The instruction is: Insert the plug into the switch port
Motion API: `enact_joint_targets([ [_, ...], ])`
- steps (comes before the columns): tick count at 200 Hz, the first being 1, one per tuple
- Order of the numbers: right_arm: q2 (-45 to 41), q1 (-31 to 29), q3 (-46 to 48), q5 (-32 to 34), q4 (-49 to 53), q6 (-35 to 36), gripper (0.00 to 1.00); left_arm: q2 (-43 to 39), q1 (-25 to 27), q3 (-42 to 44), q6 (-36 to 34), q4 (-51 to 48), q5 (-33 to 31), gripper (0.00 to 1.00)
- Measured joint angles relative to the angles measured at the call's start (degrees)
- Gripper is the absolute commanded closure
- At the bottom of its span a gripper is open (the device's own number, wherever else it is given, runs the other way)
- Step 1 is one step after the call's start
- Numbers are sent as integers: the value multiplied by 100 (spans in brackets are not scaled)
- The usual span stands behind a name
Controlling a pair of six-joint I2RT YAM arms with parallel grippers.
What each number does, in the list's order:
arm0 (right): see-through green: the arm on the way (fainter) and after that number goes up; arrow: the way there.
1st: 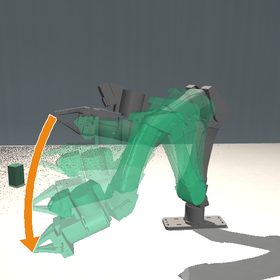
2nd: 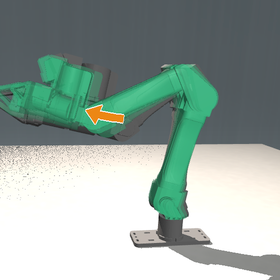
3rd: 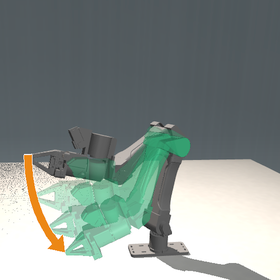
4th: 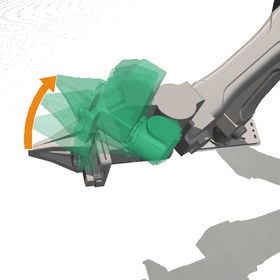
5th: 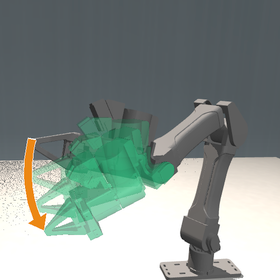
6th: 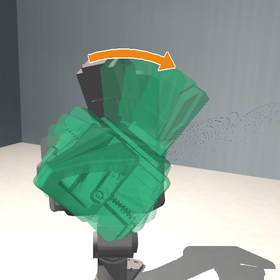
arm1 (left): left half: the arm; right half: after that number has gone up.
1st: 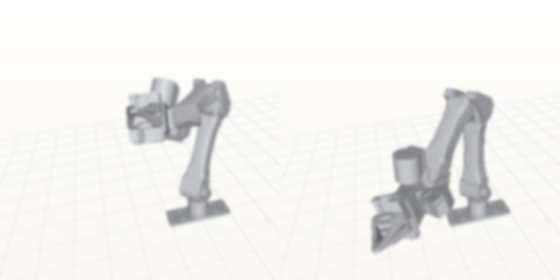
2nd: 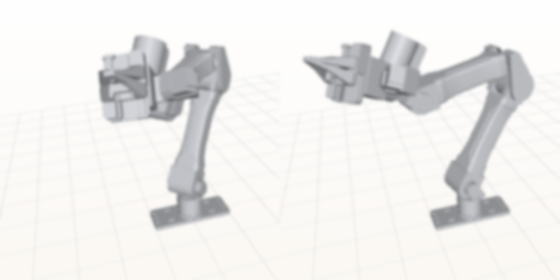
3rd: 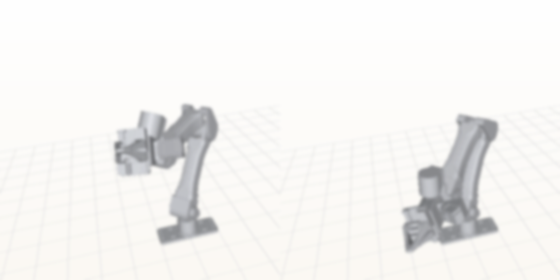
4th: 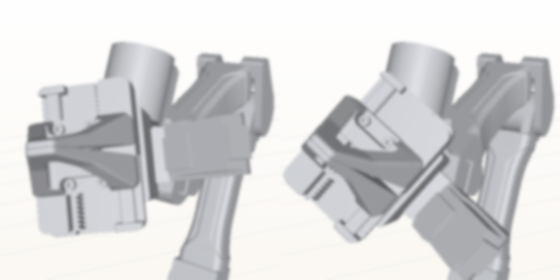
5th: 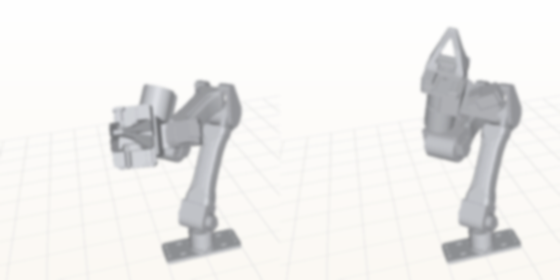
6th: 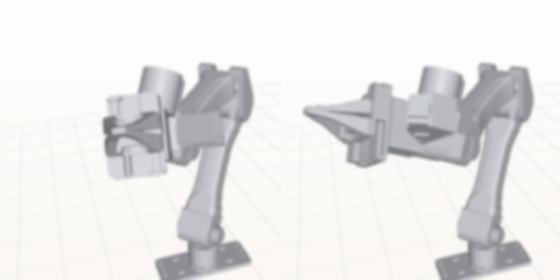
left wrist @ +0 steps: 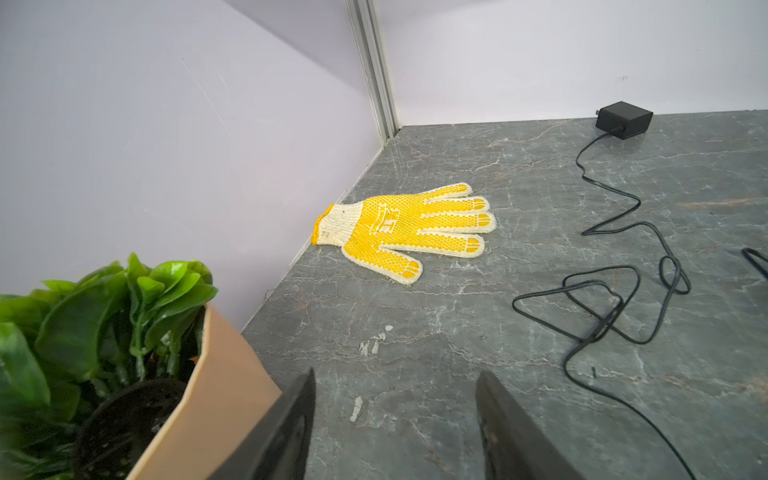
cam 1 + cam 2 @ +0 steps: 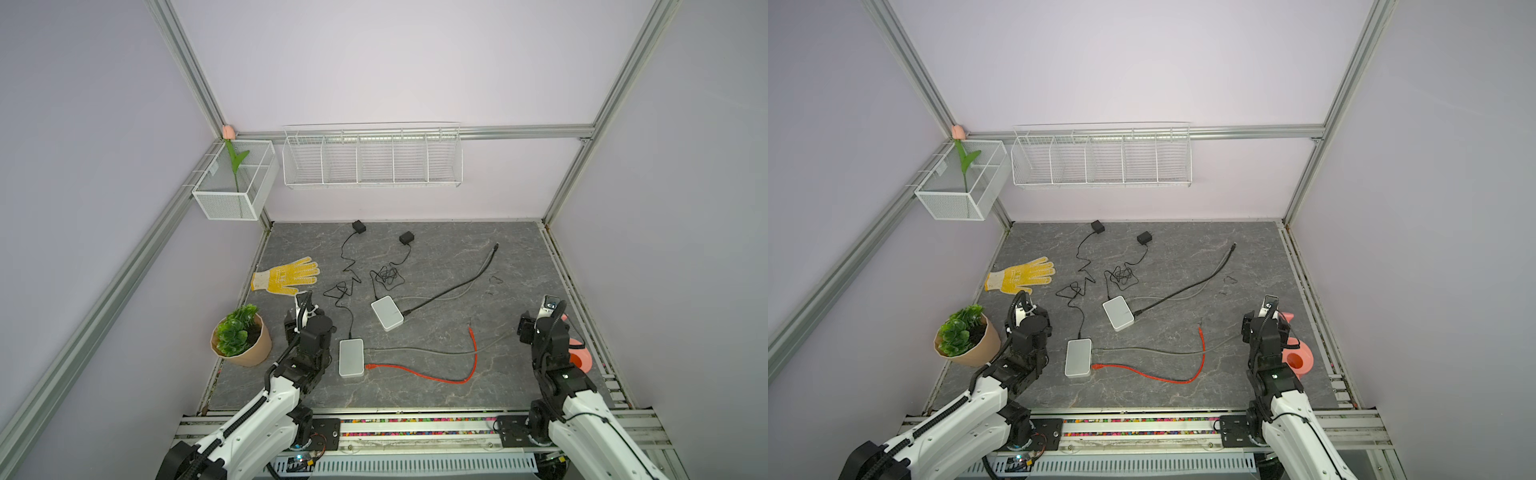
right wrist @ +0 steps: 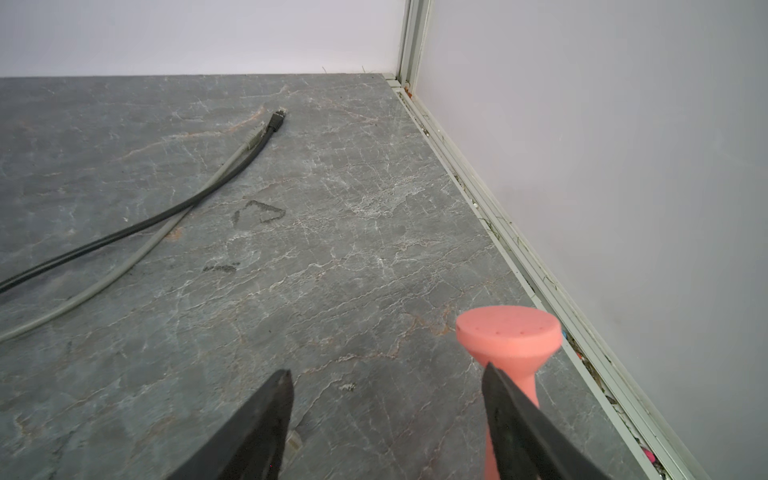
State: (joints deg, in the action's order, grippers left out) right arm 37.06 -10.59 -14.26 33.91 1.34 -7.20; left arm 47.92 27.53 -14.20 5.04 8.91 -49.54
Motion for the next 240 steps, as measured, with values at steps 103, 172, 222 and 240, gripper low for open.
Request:
enact_joint_targets([
  [103,1113,-4,-151,50,-490,125,16,310,-256,-68,98,-87,249,35],
  [172,1478,-4,-155,33,-721,168,7,424,-361,-133,101,-37,310,33],
  [222,1519,-4,-155,33,-953,254,12,424,-415,-133,98,28,310,32],
  [240,1650,-4,-166,33,-1078,258,12,424,-428,-133,98,42,310,32],
])
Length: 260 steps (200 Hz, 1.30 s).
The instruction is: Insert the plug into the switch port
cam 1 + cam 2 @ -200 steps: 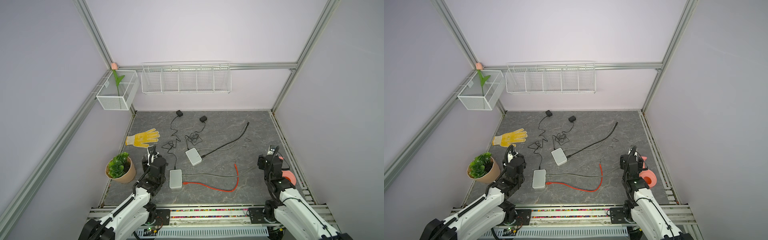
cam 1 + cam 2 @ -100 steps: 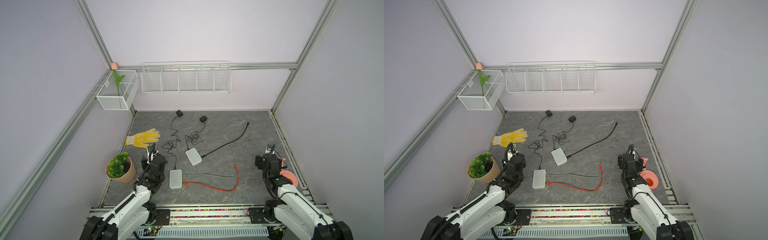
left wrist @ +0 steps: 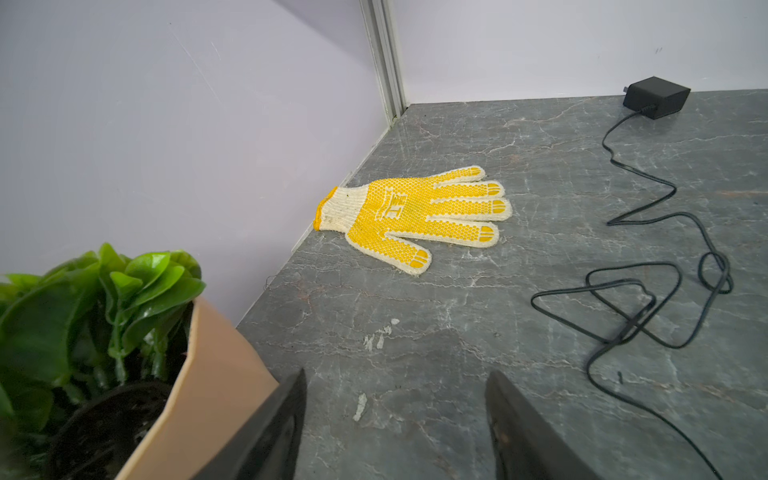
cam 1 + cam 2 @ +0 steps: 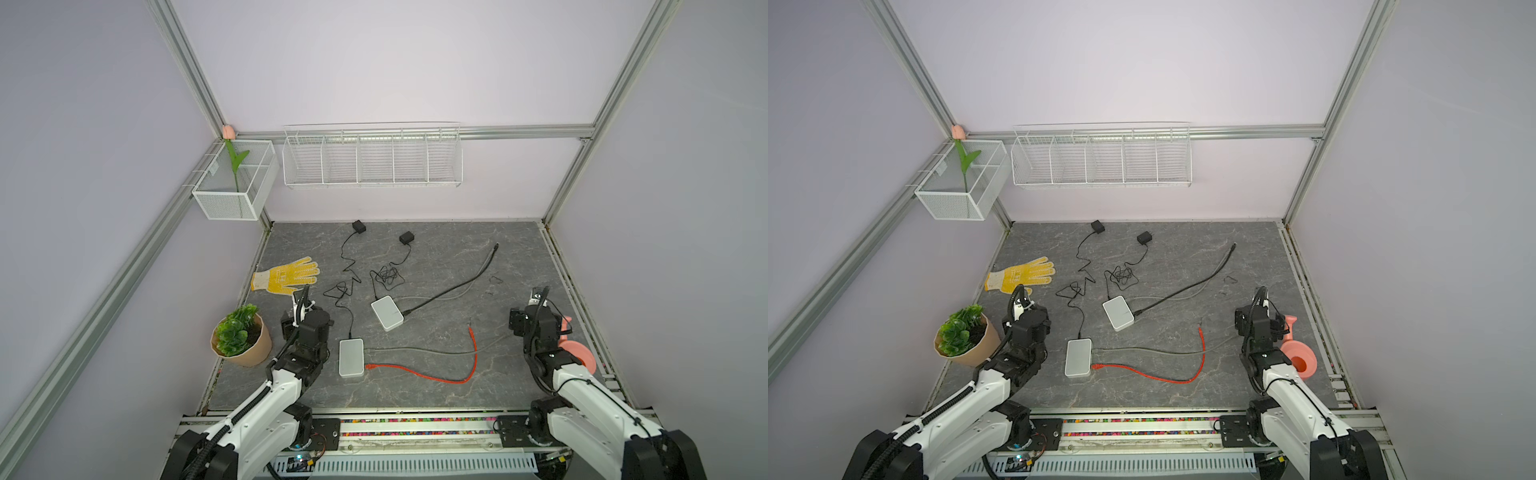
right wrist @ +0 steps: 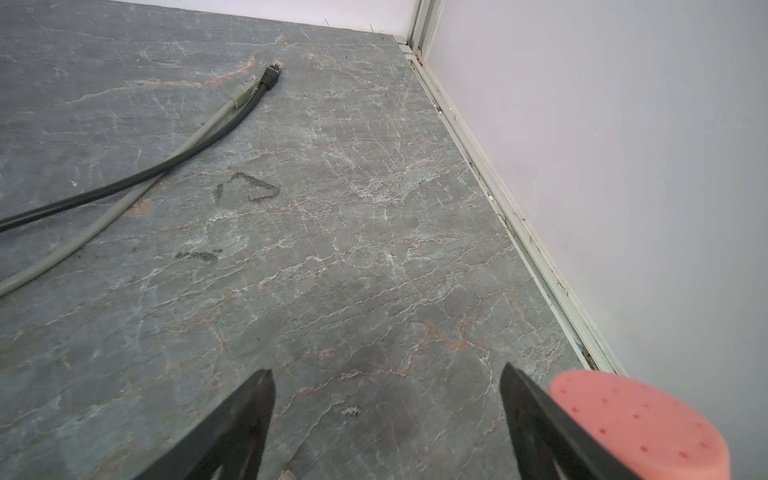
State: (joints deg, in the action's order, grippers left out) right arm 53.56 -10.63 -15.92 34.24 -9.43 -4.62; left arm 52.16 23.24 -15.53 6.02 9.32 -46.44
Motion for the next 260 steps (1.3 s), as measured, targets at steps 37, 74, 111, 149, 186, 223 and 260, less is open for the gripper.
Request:
enact_joint_targets([
  [37,435,0,-85,-4,-210,42,12,9,-20,0,-2,98,-2,31],
  [74,592,0,-114,-4,-514,83,12,114,-48,0,-2,262,-22,31],
  [111,765,0,-129,-4,-765,151,12,201,-74,0,-4,328,-24,31],
  [149,765,0,-127,-2,-1062,208,12,205,-81,2,-24,551,-55,31],
  [186,686,0,-79,-2,-1233,234,12,199,-94,17,-61,826,-122,30],
  [223,365,0,153,2,-1399,254,12,72,-103,162,-72,1023,-153,27],
  [260,269,-2,280,0,-1637,297,12,-144,-103,184,-68,1012,-155,24],
])
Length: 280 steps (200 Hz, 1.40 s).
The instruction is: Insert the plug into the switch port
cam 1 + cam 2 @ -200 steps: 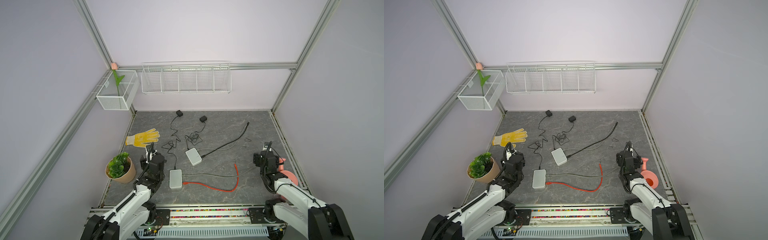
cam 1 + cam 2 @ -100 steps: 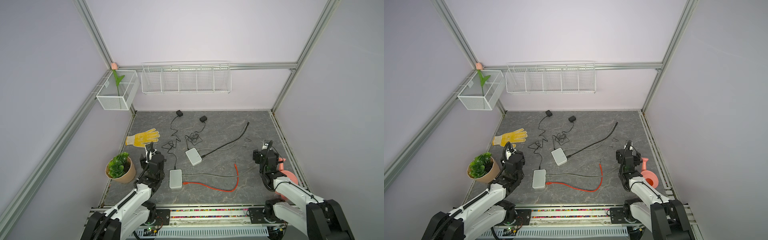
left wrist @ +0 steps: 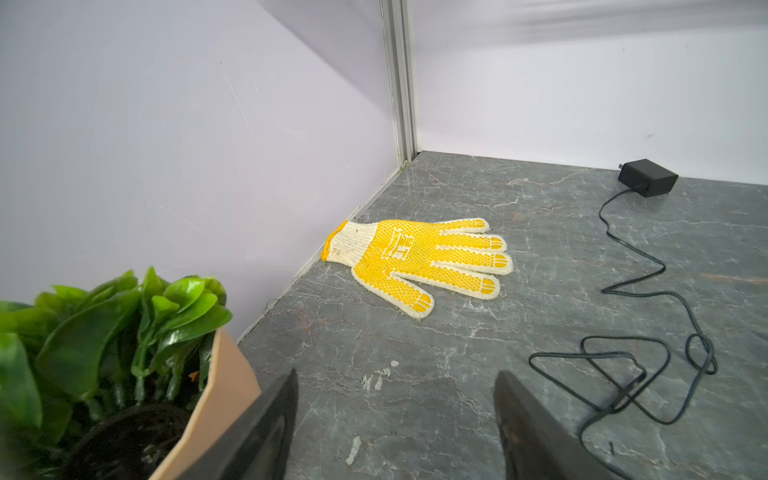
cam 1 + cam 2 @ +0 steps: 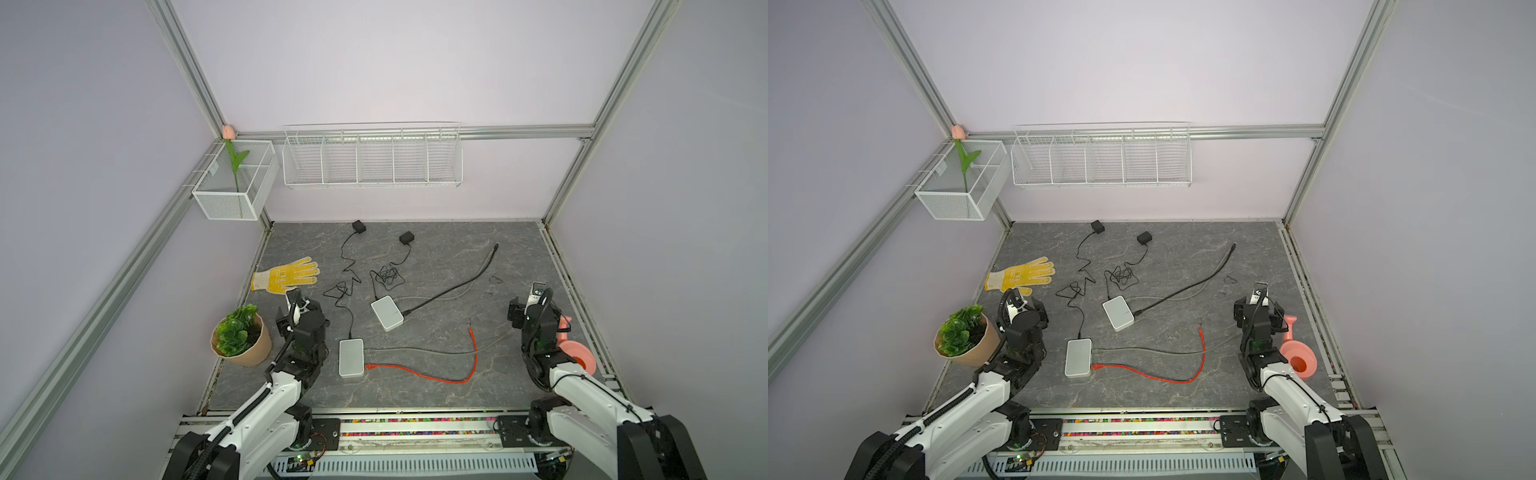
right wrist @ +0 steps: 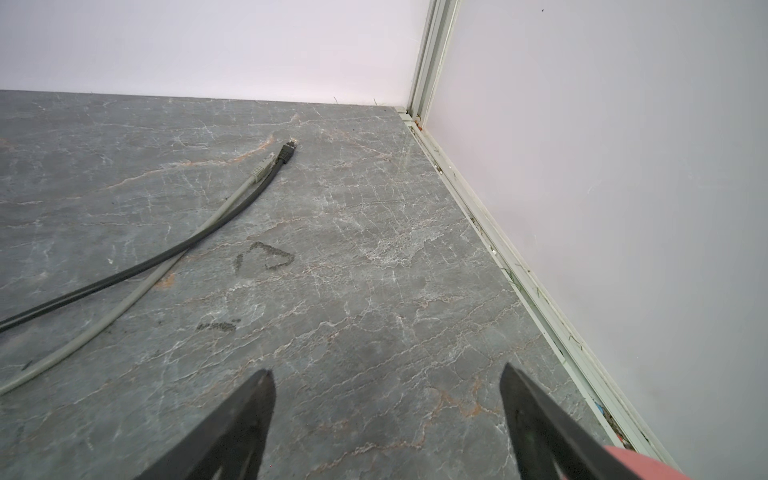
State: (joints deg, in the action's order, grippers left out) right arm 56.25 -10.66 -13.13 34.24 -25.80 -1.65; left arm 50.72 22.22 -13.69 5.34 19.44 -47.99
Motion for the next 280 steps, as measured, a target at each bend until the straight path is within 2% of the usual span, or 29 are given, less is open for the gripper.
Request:
enact_joint_targets([
  [30,15,-11,72,-4,-227,59,12,-376,-2,105,2,0,0,20],
  [77,109,-48,179,0,-671,129,12,-949,-9,713,-129,214,118,13],
  [117,358,-48,225,28,-1095,192,12,-763,-9,750,-153,428,138,10],
  [176,1449,-48,225,98,-2249,415,12,-426,-9,748,-109,610,-72,7],
  [224,1475,-48,249,127,-2734,514,12,-431,-9,752,-57,782,-326,5],
  [280,1469,-323,387,175,-3021,645,12,-267,-52,752,-42,1180,-365,4],
])
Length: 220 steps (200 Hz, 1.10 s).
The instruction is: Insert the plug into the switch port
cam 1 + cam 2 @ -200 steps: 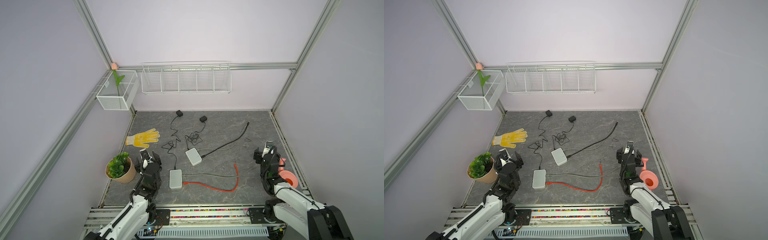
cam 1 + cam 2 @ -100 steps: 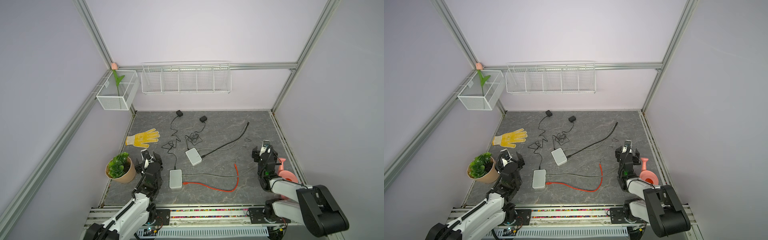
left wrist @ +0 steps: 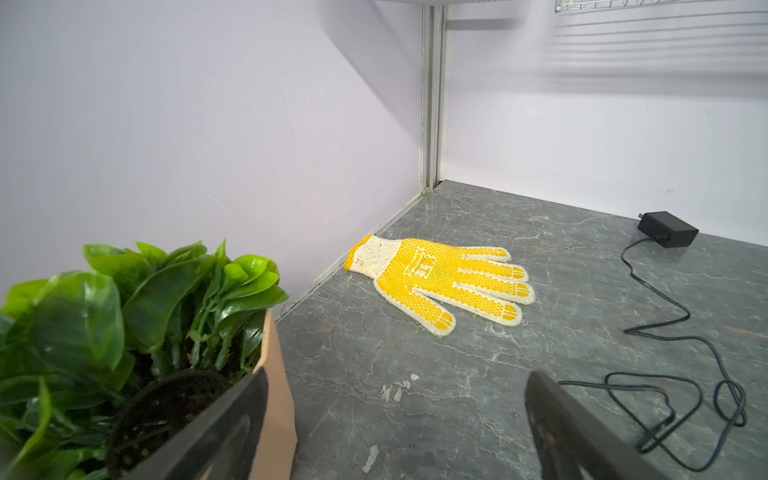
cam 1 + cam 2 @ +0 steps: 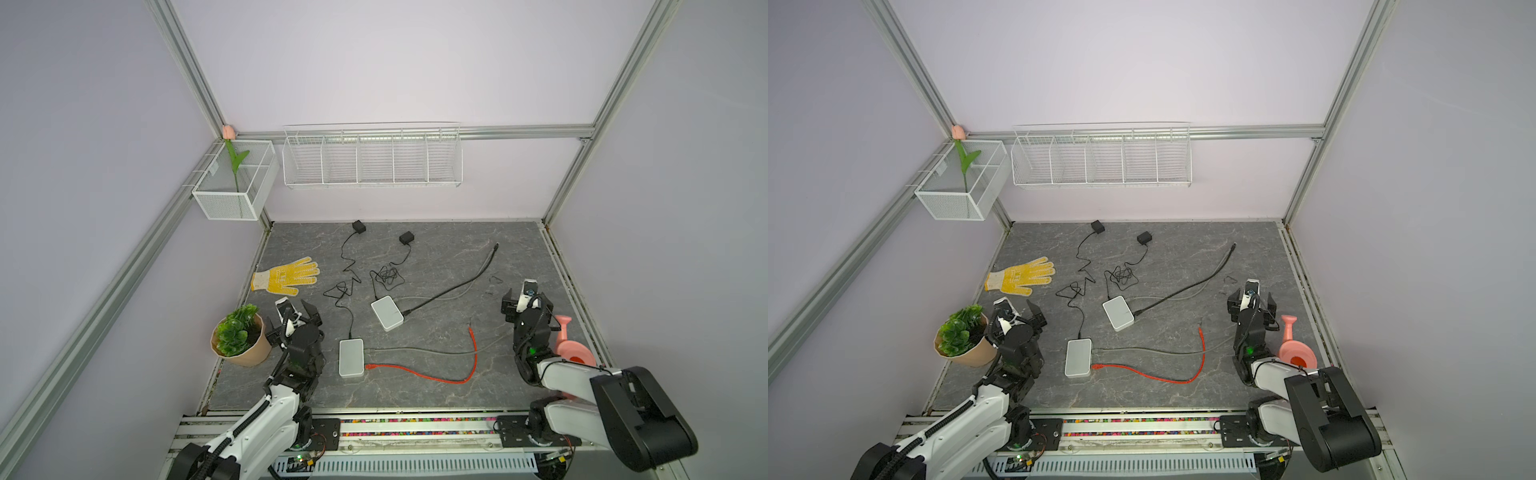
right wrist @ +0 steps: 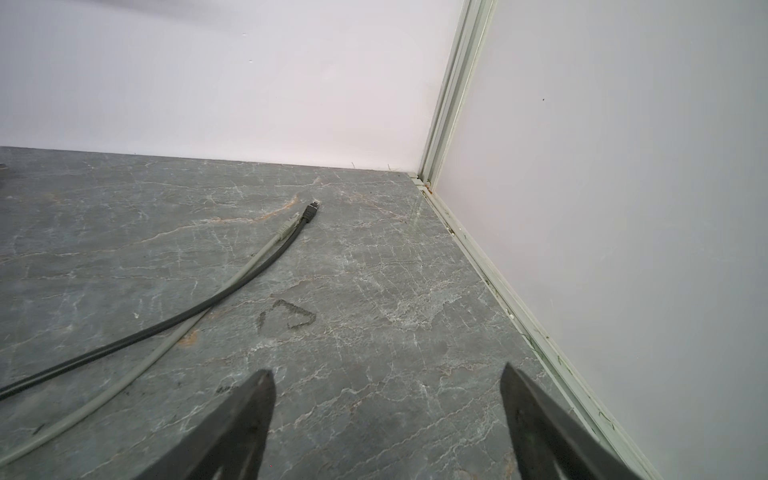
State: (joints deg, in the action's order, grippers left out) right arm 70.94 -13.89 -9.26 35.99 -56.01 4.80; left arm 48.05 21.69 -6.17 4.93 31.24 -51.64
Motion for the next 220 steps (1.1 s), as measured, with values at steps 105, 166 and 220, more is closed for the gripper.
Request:
enact_joint_targets([
  [105,614,-2,33,17,-839,144,12,1388,-136,-114,-111,1016,31,4],
  [166,1781,-9,85,42,-2006,278,11,1615,-205,-155,-175,1563,22,4],
  [220,1779,-9,142,39,-2256,278,11,1631,-297,-120,-177,1888,20,4],
])
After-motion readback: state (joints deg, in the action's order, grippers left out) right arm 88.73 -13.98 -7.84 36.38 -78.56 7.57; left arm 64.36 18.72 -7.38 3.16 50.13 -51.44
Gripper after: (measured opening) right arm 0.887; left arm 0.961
